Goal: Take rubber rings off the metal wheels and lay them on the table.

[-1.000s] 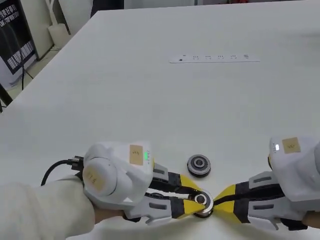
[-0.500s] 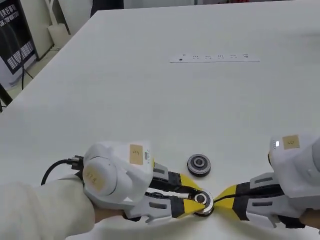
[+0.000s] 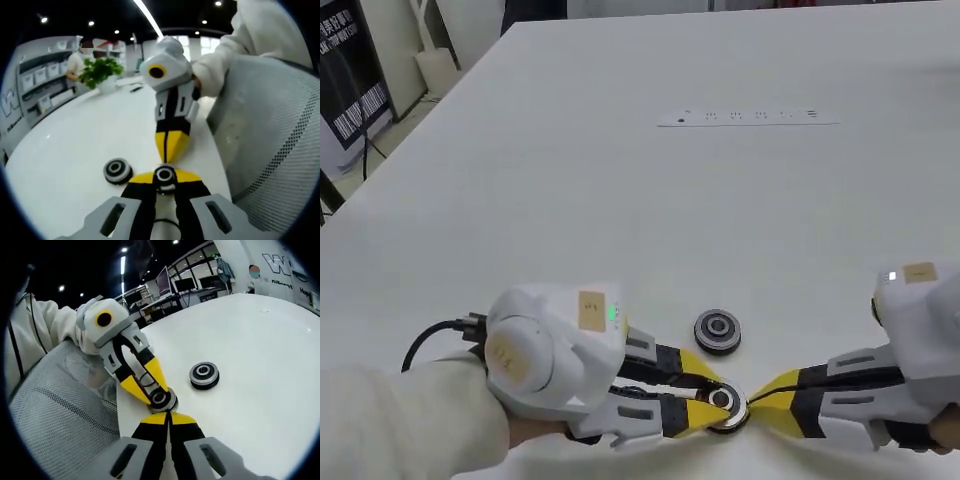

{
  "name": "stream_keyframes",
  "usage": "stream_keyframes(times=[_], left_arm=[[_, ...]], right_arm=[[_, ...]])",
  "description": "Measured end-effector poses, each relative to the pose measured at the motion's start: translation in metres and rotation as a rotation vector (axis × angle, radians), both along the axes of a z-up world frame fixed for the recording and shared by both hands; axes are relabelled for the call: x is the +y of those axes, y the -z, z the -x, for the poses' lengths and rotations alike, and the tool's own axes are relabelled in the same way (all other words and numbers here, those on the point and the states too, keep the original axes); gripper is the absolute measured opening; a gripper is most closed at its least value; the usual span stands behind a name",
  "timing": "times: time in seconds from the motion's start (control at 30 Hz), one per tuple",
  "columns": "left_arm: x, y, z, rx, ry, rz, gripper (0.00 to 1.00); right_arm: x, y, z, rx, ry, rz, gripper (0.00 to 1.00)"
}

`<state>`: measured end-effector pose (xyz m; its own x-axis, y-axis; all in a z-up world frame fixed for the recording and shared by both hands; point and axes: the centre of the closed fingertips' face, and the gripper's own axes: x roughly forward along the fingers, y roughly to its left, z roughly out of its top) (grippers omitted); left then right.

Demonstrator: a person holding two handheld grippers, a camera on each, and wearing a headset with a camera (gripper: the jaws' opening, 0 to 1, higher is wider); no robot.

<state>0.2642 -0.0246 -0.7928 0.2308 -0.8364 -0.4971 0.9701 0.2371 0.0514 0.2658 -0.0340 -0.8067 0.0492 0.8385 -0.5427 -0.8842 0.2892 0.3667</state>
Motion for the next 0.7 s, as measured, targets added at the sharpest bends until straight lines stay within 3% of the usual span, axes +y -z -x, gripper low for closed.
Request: stream_keyframes(times=[0.3, 0.47, 0.7], left_arm=[[0.000, -0.001, 0.000, -0.001, -0.001, -0.001, 0.14], [0.001, 0.000, 0.001, -0.002, 0.001, -0.001, 0.14], [0.001, 0.000, 0.002, -0.002, 0.006, -0.001, 0.14]], right_arm=[[-0.001, -0.005, -0.003, 0.118, 0.073, -0.073, 0.00], [0.000, -0.008, -0.002, 0.154, 0.084, -0.104, 0.00], [0.004, -0.011, 0.002, 0.164, 0.083, -0.111, 0.00]])
